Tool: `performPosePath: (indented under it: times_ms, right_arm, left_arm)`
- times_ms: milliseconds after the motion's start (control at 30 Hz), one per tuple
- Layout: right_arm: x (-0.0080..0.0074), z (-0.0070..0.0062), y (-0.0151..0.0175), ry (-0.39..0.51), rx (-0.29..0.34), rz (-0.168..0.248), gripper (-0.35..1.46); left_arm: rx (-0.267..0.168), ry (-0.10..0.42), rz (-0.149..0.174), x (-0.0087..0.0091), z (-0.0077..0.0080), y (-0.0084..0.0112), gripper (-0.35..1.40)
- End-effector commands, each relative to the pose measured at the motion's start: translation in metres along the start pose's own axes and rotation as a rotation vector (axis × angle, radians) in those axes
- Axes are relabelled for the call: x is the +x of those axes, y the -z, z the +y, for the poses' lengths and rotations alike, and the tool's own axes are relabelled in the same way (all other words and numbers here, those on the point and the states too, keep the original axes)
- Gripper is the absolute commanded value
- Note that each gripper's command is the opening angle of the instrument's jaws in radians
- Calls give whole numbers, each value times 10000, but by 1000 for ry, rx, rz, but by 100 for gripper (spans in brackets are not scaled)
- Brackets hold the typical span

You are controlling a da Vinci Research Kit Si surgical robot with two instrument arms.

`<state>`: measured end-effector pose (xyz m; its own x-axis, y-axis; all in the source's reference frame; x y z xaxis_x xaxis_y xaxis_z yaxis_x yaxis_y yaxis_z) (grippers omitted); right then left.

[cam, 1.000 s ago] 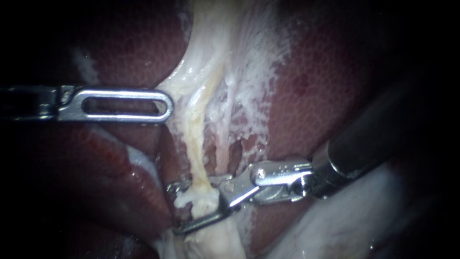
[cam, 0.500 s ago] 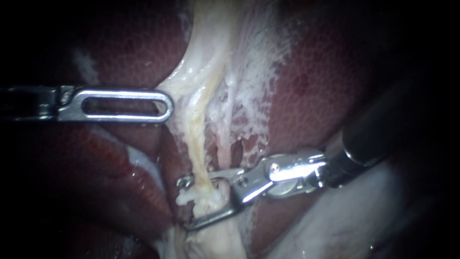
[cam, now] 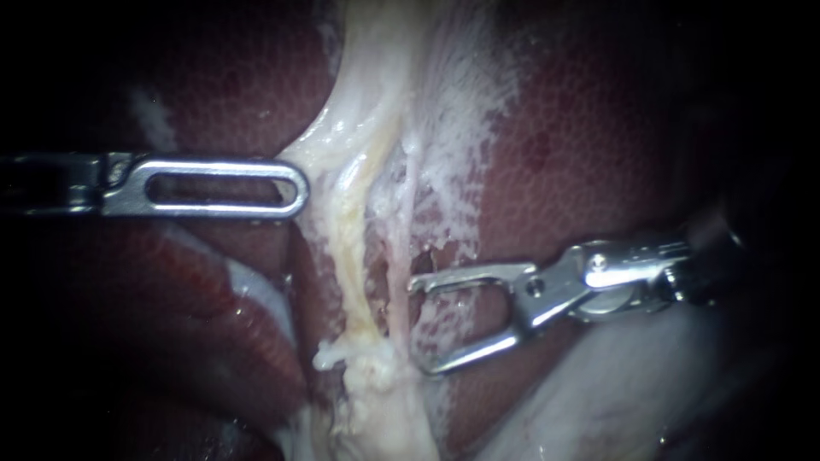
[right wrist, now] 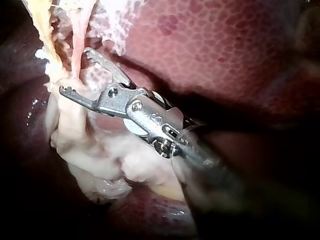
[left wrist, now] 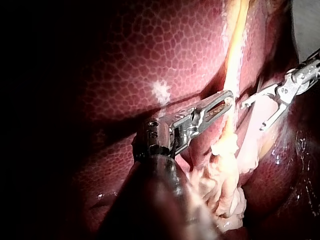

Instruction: Going back first clip left tube

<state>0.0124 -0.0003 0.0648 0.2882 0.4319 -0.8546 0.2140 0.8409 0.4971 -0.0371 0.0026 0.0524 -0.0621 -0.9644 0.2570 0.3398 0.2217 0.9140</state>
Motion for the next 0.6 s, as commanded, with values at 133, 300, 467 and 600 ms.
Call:
performPosePath:
  times_ms: [133,300,467,600]
  right_arm:
    - [16,4,35,12,-25,-1,60]
    - [35,2,63,29,-42,-4,60]
    - [47,0,80,42,-49,-2,60]
    - [48,-1,80,42,-50,-2,60]
  left_arm:
    - [1,-1,0,1,1,-1,-35]
    - [1,-1,0,1,1,-1,-35]
    - [1,-1,0,1,2,-1,-35]
    - [1,-2,0,1,3,-2,-35]
